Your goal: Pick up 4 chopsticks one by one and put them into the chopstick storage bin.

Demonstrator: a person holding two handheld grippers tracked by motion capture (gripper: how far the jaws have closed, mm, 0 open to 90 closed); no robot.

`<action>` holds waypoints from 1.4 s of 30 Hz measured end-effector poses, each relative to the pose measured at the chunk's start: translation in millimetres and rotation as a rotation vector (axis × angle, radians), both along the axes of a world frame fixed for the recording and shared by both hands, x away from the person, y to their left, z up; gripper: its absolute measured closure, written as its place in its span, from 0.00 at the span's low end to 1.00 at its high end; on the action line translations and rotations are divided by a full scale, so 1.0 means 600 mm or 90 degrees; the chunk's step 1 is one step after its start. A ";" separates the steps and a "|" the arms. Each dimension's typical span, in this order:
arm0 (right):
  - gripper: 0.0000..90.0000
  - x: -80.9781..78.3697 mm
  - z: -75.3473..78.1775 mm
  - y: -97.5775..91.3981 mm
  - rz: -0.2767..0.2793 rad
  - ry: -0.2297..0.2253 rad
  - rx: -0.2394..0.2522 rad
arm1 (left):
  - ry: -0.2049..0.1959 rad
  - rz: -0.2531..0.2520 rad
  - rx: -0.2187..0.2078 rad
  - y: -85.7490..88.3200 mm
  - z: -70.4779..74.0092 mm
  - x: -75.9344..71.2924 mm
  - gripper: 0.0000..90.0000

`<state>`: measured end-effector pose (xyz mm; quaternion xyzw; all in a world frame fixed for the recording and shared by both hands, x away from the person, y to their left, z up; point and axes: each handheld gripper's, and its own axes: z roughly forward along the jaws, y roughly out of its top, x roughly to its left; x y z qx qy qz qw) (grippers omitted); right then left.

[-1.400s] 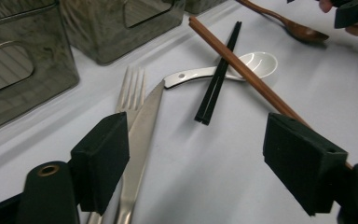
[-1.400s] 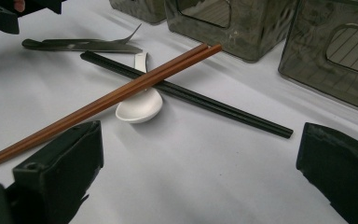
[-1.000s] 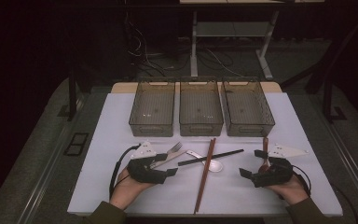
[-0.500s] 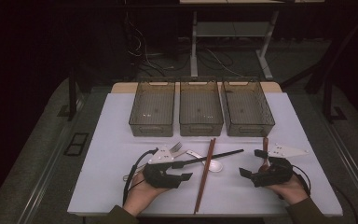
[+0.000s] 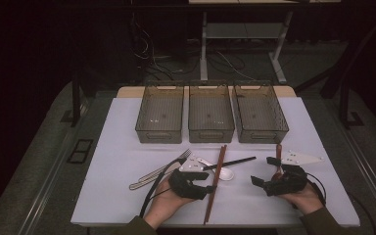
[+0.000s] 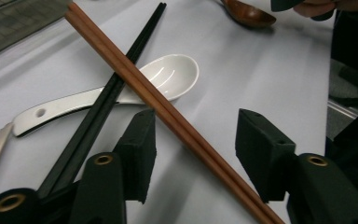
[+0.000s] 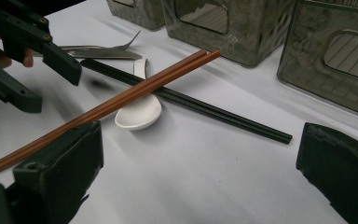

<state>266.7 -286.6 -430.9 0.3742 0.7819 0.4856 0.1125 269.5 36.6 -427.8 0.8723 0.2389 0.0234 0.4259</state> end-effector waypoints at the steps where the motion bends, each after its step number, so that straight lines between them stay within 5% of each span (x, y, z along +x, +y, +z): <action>1: 0.01 0.000 0.000 0.000 0.001 -0.001 -0.001 | -0.003 -0.002 0.011 -0.003 -0.002 0.001 0.48; 22: 0.01 0.000 0.000 -0.001 -0.004 0.000 0.002 | -0.006 0.023 0.076 -0.049 -0.033 0.012 0.47; 42: 0.01 0.000 0.000 0.000 -0.002 0.000 0.001 | -0.022 0.035 0.093 -0.045 -0.031 0.016 0.68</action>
